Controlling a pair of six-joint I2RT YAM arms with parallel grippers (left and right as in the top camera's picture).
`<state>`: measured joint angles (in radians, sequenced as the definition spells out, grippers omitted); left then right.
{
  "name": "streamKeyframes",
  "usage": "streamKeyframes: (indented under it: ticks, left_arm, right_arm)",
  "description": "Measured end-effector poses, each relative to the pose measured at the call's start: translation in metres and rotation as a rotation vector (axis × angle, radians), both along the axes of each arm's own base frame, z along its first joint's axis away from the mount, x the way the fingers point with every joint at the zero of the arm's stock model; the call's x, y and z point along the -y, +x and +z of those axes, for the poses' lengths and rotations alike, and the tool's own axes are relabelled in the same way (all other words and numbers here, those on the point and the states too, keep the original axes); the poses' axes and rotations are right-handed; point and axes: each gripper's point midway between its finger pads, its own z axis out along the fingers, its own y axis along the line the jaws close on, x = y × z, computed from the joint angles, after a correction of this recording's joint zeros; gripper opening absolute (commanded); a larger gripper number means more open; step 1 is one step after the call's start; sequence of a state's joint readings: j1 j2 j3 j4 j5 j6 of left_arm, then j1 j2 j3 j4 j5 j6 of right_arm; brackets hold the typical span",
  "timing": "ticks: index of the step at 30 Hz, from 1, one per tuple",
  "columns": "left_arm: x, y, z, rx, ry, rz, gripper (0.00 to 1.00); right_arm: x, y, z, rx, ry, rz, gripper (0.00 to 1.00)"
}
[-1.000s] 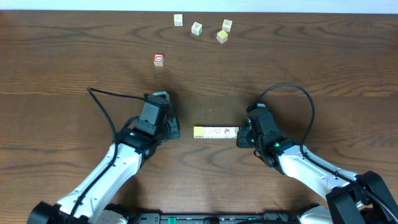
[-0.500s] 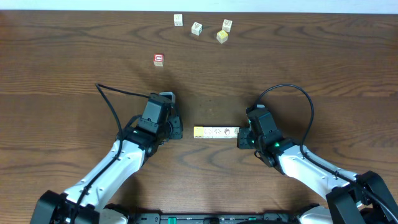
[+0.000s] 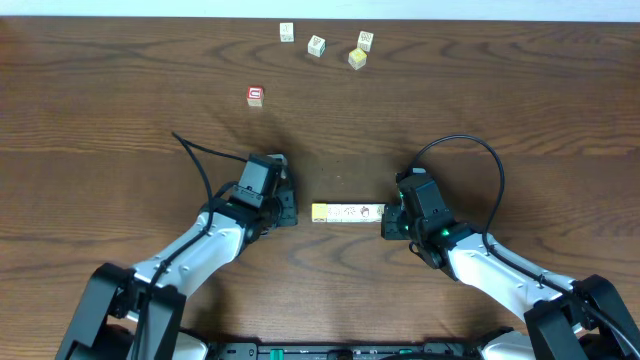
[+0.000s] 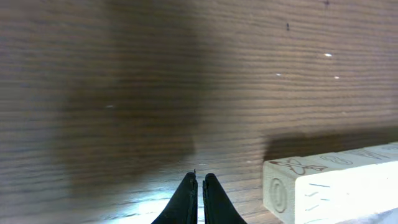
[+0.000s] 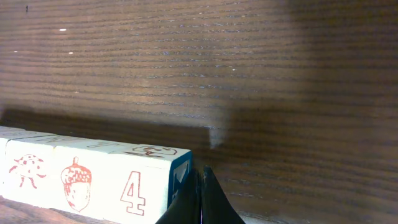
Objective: Lift 5 blocks
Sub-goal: 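Move the left gripper inward against the yellow W block end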
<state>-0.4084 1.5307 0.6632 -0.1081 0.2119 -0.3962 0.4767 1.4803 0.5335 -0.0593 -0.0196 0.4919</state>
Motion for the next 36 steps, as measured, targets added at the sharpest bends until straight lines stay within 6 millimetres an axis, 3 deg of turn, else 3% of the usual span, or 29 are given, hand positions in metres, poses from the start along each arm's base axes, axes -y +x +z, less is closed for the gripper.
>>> streamKeyframes:
  ticks: [15,36]
  left_arm:
    - [0.040,-0.017,-0.003,-0.027,-0.064,-0.084,0.07]
    - [0.033,-0.013,-0.007,-0.017,-0.019,-0.023,0.07]
  right_arm:
    - [-0.001,-0.001,0.000,-0.003,0.006,0.004,0.01]
    - [-0.009,-0.002,0.002,-0.006,0.039,0.036,0.01]
